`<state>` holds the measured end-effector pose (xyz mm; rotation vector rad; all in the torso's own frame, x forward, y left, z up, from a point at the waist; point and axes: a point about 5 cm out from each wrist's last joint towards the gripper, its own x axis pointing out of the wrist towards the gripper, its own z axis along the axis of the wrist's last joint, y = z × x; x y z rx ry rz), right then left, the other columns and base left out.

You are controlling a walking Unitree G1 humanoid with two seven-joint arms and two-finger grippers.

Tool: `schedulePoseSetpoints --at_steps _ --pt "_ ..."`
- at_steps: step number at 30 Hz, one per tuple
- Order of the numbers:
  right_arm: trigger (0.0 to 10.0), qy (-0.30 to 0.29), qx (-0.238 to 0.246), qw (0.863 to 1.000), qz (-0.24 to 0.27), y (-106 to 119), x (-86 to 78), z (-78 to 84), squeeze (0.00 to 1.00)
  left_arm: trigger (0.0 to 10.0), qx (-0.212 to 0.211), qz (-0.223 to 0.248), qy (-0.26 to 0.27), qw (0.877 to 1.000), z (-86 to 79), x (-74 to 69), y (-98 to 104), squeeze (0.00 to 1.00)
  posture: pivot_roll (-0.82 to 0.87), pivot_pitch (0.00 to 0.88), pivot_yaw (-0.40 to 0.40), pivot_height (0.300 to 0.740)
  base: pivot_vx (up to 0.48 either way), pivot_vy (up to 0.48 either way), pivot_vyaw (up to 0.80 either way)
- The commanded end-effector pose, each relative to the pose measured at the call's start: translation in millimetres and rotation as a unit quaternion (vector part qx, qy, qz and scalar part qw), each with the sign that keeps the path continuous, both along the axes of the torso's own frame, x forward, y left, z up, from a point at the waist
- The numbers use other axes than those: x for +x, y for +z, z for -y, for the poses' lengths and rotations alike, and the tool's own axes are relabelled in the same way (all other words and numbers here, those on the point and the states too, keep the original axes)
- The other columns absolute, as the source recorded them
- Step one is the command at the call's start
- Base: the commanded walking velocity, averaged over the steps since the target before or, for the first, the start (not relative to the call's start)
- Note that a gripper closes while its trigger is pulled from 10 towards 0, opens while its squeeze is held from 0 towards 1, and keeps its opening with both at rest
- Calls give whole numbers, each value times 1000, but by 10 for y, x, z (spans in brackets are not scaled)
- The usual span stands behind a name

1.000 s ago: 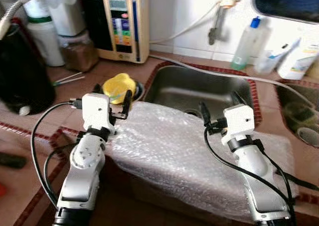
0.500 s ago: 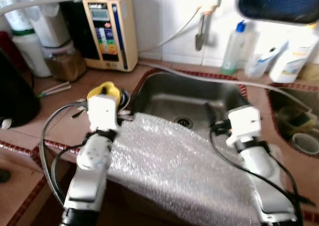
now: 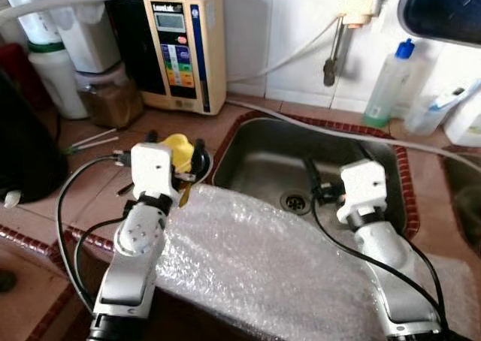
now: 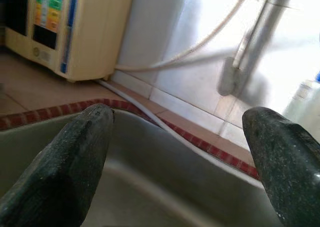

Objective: Kitchen organization

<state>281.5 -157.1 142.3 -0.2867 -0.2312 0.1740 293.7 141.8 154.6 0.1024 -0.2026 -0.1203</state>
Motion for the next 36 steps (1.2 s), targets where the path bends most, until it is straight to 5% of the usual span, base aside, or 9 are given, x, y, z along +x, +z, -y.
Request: schedulePoseSetpoints --at_steps 1,6,10,15,36 --pt "10000 5 1 1000 5 28 14 -20 0 10000 10 12 16 1000 -49 -1 44 0 67 0 9 740 0 0 0" --pt "10000 20 0 1000 8 58 37 -55 0 10000 42 14 69 997 -232 -35 68 0 77 0 4 740 0 0 0" --pt "10000 42 8 999 1 52 37 -114 0 10000 31 -2 46 998 -238 -75 43 0 91 0 -12 740 0 0 0" --pt "10000 132 -2 991 -13 17 -43 -413 0 10000 42 -20 27 999 -253 -112 -42 0 89 0 -4 740 0 0 0" --pt "10000 113 8 993 -23 8 -9 -345 0 10000 20 -57 -39 997 15 -11 -181 0 75 0 -7 740 0 0 61"
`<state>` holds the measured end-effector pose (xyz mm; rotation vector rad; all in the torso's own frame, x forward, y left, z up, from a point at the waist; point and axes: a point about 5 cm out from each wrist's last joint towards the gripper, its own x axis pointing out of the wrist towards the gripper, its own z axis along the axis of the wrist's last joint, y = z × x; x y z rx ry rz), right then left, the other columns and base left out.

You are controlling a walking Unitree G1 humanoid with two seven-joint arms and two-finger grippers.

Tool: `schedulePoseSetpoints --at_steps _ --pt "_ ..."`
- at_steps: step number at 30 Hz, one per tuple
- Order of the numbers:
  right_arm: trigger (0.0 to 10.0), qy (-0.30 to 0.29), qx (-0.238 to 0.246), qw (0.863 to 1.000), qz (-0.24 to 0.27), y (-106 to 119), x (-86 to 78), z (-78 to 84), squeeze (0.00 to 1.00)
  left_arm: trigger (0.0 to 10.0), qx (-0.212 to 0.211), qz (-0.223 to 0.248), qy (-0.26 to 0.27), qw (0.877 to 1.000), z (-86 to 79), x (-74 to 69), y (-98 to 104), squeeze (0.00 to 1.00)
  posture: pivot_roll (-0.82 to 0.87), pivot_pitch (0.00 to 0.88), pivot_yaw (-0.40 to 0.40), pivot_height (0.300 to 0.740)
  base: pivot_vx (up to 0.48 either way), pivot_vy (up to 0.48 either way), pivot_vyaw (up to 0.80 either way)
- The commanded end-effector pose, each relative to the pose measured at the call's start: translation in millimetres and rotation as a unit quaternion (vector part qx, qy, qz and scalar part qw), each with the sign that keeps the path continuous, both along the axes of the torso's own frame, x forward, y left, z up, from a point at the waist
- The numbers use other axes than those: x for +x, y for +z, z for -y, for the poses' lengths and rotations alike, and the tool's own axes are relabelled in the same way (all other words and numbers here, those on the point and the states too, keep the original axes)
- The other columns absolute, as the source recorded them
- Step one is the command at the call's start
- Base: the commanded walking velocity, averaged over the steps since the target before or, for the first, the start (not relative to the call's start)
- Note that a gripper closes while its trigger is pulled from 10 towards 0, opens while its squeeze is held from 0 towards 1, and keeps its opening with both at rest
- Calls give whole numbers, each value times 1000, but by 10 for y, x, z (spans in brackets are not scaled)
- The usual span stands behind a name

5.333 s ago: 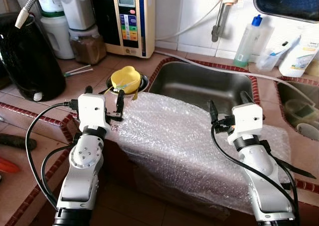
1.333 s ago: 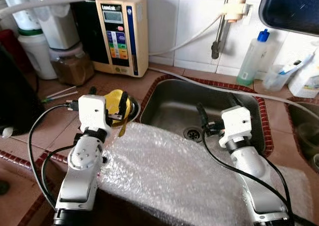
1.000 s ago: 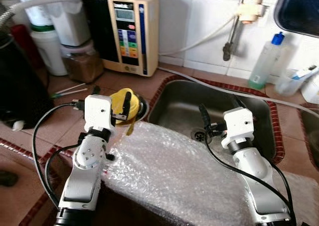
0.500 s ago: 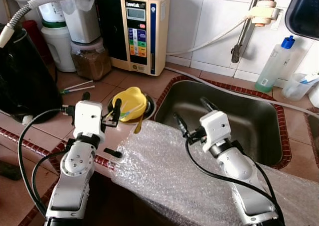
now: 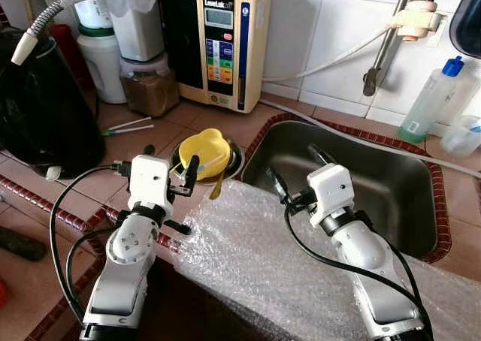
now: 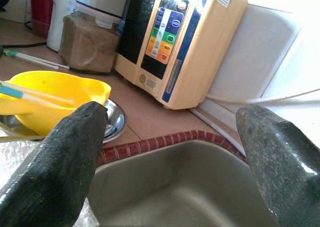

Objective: Kitchen organization

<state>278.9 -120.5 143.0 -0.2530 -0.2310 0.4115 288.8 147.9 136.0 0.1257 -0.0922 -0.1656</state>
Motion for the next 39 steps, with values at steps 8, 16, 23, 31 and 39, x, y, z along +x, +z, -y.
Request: schedulePoseSetpoints --at_steps 8,16,23,31,39 --pt "10000 7 16 999 -28 -34 -2 -8 0 10000 4 -54 -63 997 200 65 -165 0 60 0 4 740 0 0 0" --pt "10000 25 9 998 -56 -113 -46 -56 0 3176 8 -65 -71 995 216 97 -206 0 55 0 11 740 0 0 0" --pt "10000 42 20 997 -69 -129 -56 -89 0 0 11 -65 -76 995 234 86 -229 0 59 0 10 740 0 0 0" --pt "10000 48 19 996 -74 -125 -53 -89 0 0 12 -70 -77 995 232 86 -248 0 59 0 7 740 0 0 0" --pt "10000 46 33 995 -83 -122 -47 -83 0 0 17 -67 -64 996 206 87 -243 0 59 0 7 740 0 0 0"
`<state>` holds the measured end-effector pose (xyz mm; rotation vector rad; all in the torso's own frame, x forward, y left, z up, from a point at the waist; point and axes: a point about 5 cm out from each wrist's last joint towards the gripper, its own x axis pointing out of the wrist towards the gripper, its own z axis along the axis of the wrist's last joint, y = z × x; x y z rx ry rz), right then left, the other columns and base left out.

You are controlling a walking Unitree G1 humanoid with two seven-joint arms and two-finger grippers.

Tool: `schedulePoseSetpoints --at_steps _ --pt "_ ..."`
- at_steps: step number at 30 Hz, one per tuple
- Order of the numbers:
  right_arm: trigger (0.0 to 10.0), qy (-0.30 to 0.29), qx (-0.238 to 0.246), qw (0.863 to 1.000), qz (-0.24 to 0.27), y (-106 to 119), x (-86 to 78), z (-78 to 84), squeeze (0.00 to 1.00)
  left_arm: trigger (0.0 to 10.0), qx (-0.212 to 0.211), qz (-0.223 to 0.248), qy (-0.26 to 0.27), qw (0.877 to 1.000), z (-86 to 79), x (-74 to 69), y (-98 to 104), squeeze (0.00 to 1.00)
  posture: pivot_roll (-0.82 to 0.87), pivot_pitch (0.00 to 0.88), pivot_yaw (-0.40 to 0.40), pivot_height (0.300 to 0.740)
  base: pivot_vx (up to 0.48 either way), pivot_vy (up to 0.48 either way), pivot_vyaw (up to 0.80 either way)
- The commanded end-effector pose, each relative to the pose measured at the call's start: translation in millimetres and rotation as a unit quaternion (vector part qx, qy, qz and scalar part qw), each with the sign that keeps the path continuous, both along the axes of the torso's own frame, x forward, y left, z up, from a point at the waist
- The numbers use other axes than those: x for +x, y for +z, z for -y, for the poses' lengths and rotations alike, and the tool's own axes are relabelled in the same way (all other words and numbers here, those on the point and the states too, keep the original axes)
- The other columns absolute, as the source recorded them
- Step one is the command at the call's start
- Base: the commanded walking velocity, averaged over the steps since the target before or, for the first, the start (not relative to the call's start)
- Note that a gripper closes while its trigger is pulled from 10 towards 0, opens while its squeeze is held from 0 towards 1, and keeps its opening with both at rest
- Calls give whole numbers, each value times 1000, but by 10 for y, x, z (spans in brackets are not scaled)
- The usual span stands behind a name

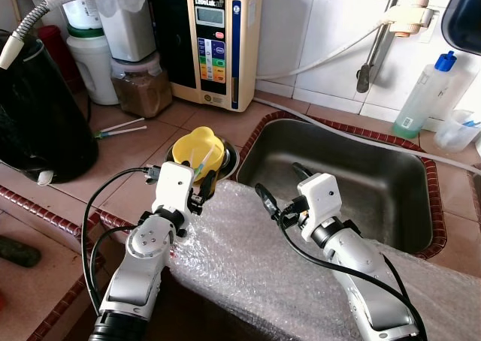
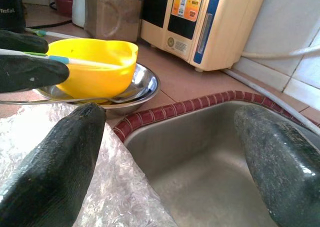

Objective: Kitchen organization

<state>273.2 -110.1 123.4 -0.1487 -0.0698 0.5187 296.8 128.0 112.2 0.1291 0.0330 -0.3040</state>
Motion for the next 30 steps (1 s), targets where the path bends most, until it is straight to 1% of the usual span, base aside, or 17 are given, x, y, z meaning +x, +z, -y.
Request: schedulePoseSetpoints --at_steps 1,4,7,8,10,11,14,19,20,21,23,25,26,27,28,29,30 --pt "10000 -2 -1 1000 16 81 10 19 0 0 7 -1 1 1000 3 7 -7 0 59 0 6 740 0 0 0" --pt "10000 -18 -12 999 24 85 28 31 0 0 9 1 3 1000 -1 7 -4 0 59 0 6 740 0 0 0" --pt "10000 -31 -8 999 27 92 50 47 0 0 9 -1 8 1000 -11 9 -7 0 60 0 5 740 0 0 0" --pt "10000 -26 13 999 15 85 55 45 0 0 9 -4 13 1000 -29 14 -13 0 61 0 5 740 0 0 0" --pt "10000 -23 22 999 9 81 57 42 0 0 10 -5 14 1000 -39 17 -16 0 63 0 6 740 0 0 0" --pt "10000 -28 15 999 9 72 64 52 0 0 12 -2 14 1000 -41 16 -11 0 63 0 6 740 0 0 0" --pt "10000 -34 18 999 2 54 70 52 0 0 15 2 13 1000 -43 17 1 0 65 0 8 740 0 0 0" --pt "10000 -29 21 999 -4 39 65 12 0 0 25 5 19 1000 -65 20 11 0 62 0 14 740 0 0 0" --pt "10000 -4 29 999 -18 21 41 -37 0 0 37 0 22 999 -89 19 6 0 62 0 17 740 0 0 0" --pt "10000 0 28 999 -20 17 33 -44 0 0 39 -2 23 999 -100 17 6 0 62 0 17 740 0 0 0" --pt "10000 0 26 999 -31 -5 33 -40 0 0 41 0 22 999 -119 15 26 0 64 0 12 740 0 0 0" --pt "10000 4 26 999 -37 -17 34 -39 0 0 43 9 34 998 -158 22 56 0 65 0 12 740 0 0 0" --pt "10000 3 22 999 -35 -17 36 -33 0 0 44 17 49 998 -200 29 80 0 65 0 12 740 0 0 0" --pt "10000 10 33 998 -49 -38 35 -32 0 0 41 17 54 998 -212 35 87 0 64 0 10 740 0 0 0" --pt "10000 10 33 998 -49 -38 35 -32 0 0 41 17 54 998 -212 35 87 0 64 0 10 740 0 0 0" --pt "10000 0 33 998 -48 -42 52 -5 0 0 36 23 57 997 -218 41 111 0 68 0 6 740 0 0 0" --pt "10000 -28 28 999 -28 -20 87 35 0 0 34 32 58 997 -219 42 146 0 69 0 5 740 0 0 0"
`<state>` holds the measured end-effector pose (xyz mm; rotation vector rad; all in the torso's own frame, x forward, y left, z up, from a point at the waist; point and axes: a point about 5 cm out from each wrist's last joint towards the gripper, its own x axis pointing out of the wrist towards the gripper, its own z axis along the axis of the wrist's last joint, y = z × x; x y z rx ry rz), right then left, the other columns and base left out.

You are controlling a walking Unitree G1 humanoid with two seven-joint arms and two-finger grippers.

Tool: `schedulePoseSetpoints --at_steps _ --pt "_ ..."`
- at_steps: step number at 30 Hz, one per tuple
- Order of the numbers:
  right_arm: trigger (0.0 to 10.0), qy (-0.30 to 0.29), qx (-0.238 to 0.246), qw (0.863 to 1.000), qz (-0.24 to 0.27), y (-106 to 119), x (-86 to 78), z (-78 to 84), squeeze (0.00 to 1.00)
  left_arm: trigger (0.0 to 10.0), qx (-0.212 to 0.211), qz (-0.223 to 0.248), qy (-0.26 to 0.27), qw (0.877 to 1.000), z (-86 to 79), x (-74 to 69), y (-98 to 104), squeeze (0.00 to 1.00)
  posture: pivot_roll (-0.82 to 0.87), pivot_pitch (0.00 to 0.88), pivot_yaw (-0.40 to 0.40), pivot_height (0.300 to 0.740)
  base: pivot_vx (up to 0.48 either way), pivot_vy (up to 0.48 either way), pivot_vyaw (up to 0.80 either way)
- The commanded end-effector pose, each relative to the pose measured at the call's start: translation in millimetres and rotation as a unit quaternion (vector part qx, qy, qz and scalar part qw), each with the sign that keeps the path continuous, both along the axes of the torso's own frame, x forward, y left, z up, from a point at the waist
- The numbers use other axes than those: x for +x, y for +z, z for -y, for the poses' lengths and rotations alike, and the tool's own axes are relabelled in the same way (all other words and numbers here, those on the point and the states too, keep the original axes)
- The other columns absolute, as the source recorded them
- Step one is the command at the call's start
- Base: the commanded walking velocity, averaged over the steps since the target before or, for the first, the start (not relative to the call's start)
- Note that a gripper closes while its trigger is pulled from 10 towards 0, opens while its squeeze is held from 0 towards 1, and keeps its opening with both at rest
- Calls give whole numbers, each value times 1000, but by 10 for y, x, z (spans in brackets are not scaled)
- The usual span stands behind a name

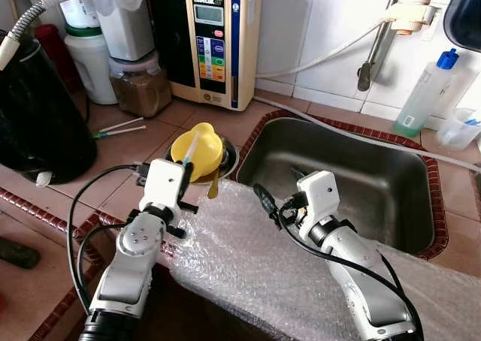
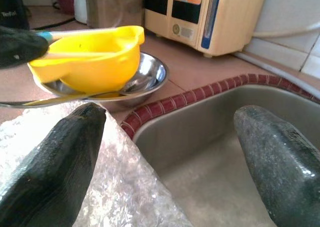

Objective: Kitchen organization

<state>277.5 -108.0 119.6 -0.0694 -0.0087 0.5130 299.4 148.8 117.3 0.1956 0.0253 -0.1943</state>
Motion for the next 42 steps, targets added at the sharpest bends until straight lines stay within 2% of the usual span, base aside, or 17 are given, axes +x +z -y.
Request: schedulePoseSetpoints --at_steps 1,4,5,9,12,15,17,21,22,23,24,29,32,34,35,37,42 --pt "10000 -32 -5 999 15 24 53 67 0 0 2 22 4 1000 -10 15 103 0 69 0 5 740 0 0 0" --pt "10000 -28 -16 999 13 18 61 69 0 0 -4 43 -3 999 11 9 159 0 68 0 6 740 0 0 0" --pt "10000 -37 7 999 -2 27 80 95 0 784 -13 72 -10 997 42 4 252 0 67 0 4 740 0 0 0" --pt "10000 -42 22 999 -2 53 94 125 0 0 -28 107 -8 994 63 20 381 0 65 0 2 740 0 0 0" --pt "10000 -45 25 999 1 64 110 141 0 0 -35 135 -12 990 92 29 480 0 65 0 1 740 0 0 0" --pt "10000 -59 40 997 16 140 168 180 0 314 -45 182 -61 980 245 -21 602 0 62 0 -5 740 0 0 0" --pt "10000 -64 46 997 19 166 187 194 0 314 -46 186 -71 979 282 -31 605 0 62 0 -5 740 0 0 0" --pt "10000 -76 96 992 12 278 289 227 0 0 -29 198 -135 971 495 -67 578 0 56 0 -6 740 0 0 0" --pt "10000 -78 138 987 4 343 340 236 0 824 -14 204 -174 963 618 -93 551 0 51 0 -8 740 0 0 0" --pt "10000 -79 150 986 4 369 354 241 0 824 -5 206 -183 961 651 -99 534 0 48 0 -6 740 0 0 0" --pt "10000 -80 161 984 4 392 367 246 0 1608 -2 206 -193 959 682 -105 516 0 48 0 -6 740 0 0 0" --pt "10000 -78 214 974 3 485 394 263 0 1059 -3 200 -223 954 756 -81 467 0 33 0 -8 740 0 0 0" --pt "10000 -68 256 964 -9 536 410 244 0 3137 11 206 -246 947 840 -80 424 0 29 0 -8 740 0 0 0" --pt "10000 -65 258 964 -5 555 411 240 0 3373 9 208 -248 946 859 -79 420 0 29 0 -9 740 0 0 0" --pt "10000 -61 269 961 -7 573 413 237 0 3961 8 208 -248 946 869 -73 413 0 30 0 -10 740 0 0 0" --pt "10000 -42 304 952 -12 636 422 218 0 3647 6 205 -247 947 872 -57 398 0 30 0 -8 740 0 0 0" --pt "10000 9 354 935 -23 713 393 165 0 4275 3 206 -249 946 881 -43 376 0 30 0 -6 740 0 0 0"
